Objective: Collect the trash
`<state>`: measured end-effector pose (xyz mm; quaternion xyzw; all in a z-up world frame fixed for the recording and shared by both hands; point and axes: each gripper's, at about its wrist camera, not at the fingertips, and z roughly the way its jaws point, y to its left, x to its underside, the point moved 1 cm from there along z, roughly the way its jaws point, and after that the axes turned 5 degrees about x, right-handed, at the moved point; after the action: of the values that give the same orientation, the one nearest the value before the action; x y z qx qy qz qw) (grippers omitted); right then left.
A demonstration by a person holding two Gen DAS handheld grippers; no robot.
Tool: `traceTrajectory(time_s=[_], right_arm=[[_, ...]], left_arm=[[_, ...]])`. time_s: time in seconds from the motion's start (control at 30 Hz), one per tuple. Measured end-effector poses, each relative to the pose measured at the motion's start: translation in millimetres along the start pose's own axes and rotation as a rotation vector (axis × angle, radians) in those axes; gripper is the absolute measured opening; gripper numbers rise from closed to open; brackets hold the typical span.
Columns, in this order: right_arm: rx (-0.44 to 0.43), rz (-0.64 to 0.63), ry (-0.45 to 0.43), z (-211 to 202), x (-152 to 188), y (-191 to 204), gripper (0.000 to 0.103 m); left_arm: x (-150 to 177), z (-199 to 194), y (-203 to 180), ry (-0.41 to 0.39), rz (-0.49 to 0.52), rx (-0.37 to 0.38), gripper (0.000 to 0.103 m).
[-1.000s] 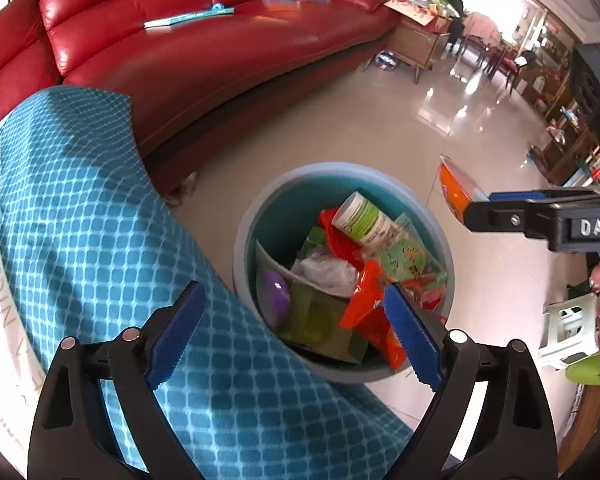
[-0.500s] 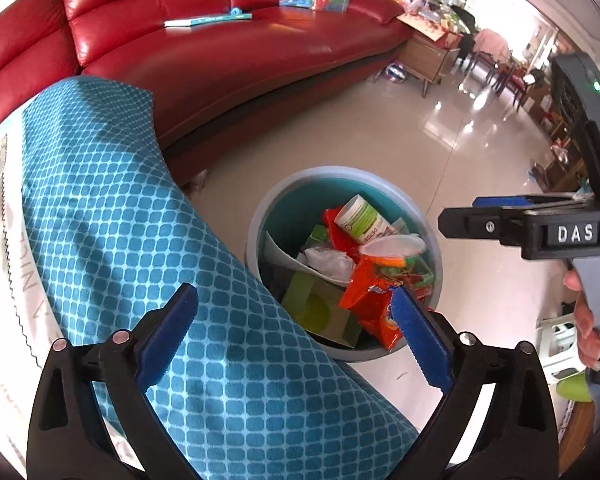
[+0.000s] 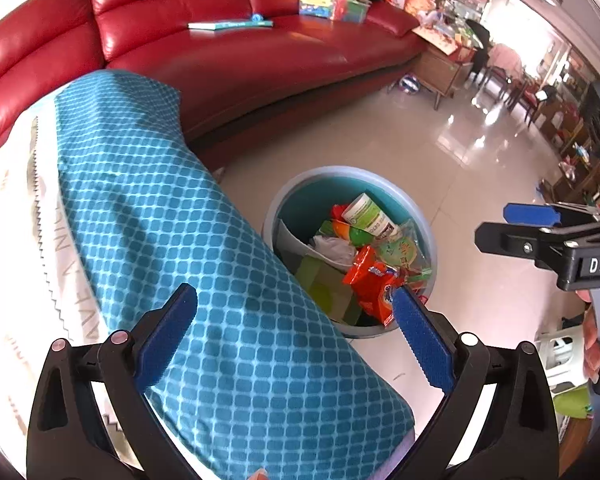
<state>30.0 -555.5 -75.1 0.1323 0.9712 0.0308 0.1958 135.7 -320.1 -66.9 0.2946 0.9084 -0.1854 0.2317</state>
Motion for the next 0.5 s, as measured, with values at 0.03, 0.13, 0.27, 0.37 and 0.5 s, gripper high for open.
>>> traceTrajectory(time_s=[0.03, 0.13, 0.27, 0.37, 0.5], right_arm=[[0.003, -0.004, -0.004, -3.4, 2.2, 0.8, 0.089], [0.019, -0.027, -0.022, -13.5, 10.7, 6.2, 0.089], [0.027, -0.053, -0.057, -26.2, 23.0, 16.2, 0.093], [0.027, -0.074, -0.082, -34.3, 32.2, 26.2, 0.093], [0.038, -0.095, -0.093, -40.7, 43.0, 37.5, 0.096]], left_arm=[[2.3, -4.8, 0.6, -0.008, -0.003, -0.006, 0.099], [10.6, -19.0, 3.3, -0.026, -0.013, -0.025, 0.099], [20.0, -38.3, 9.1, -0.048, -0.029, -0.046, 0.099], [29.8, -51.7, 14.1, -0.064, -0.041, -0.061, 0.099], [41.0, -66.0, 20.9, -0.076, -0.058, -0.078, 0.099]])
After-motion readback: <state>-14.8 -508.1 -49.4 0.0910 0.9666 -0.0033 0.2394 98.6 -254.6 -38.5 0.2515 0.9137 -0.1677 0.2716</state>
